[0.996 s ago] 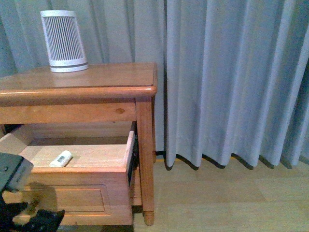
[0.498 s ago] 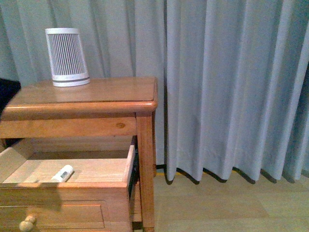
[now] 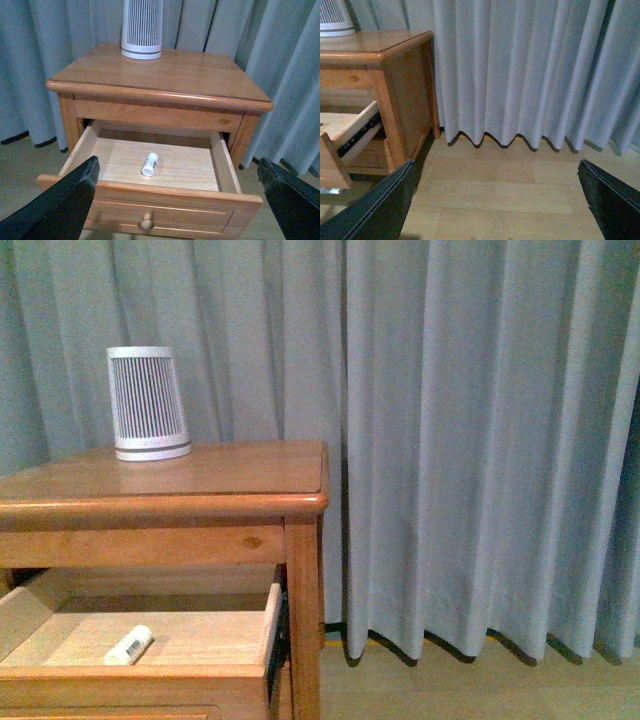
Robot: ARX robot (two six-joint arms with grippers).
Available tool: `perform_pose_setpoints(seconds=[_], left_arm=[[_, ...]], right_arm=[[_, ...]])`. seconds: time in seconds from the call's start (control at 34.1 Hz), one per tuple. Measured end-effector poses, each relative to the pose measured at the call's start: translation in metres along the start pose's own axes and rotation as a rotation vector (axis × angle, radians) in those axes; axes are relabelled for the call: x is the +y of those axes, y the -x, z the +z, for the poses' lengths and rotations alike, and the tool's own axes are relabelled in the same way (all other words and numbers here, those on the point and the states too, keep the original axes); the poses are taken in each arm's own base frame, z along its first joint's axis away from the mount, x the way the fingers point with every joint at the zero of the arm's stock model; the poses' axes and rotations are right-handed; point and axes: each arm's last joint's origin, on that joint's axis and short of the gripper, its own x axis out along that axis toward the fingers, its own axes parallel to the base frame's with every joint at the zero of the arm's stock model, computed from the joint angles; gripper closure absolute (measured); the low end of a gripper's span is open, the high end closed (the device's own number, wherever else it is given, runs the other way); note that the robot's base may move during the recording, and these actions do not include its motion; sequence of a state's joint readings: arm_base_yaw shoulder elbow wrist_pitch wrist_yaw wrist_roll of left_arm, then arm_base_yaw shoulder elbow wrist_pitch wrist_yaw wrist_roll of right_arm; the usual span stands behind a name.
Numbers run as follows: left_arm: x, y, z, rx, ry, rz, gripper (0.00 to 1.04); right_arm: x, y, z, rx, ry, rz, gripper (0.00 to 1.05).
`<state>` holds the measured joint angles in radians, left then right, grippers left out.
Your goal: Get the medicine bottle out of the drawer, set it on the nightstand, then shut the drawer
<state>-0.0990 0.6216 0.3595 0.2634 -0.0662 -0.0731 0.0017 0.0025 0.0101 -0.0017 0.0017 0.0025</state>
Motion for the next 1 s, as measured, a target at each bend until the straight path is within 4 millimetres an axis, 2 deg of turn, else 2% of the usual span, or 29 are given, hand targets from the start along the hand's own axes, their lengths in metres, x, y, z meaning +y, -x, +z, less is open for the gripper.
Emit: perform_pose_setpoints(seconds=[0.12,0.23,0.32,0.41,0.5,1.0], left_arm=[[0.002,0.005,-0.01,-0.001,-0.04,0.024,0.26],[0.014,0.013,-0.028,0.008,-0.055,0.032,0.51],[0.015,0.017,-0.035,0.008,-0.059,0.03,0.64],[0.015,0.022,-0.045,0.007,-0.061,0.029,0.85],[0.016,0.026,-0.052,0.001,-0.061,0.029,1.02],[0.017,0.04,-0.071,-0.003,-0.065,0.029,1.02]], right_arm=[[0.0,0.0,0.0,0.0,0.0,-0.001,0.07],[0.0,0.0,0.0,0.0,0.0,0.0,0.07],[0.0,0.0,0.0,0.0,0.0,0.0,0.07],[0.0,0.0,0.0,0.0,0.0,0.0,0.07],[0.0,0.0,0.0,0.0,0.0,0.0,0.07],[0.0,0.0,0.0,0.0,0.0,0.0,0.07]])
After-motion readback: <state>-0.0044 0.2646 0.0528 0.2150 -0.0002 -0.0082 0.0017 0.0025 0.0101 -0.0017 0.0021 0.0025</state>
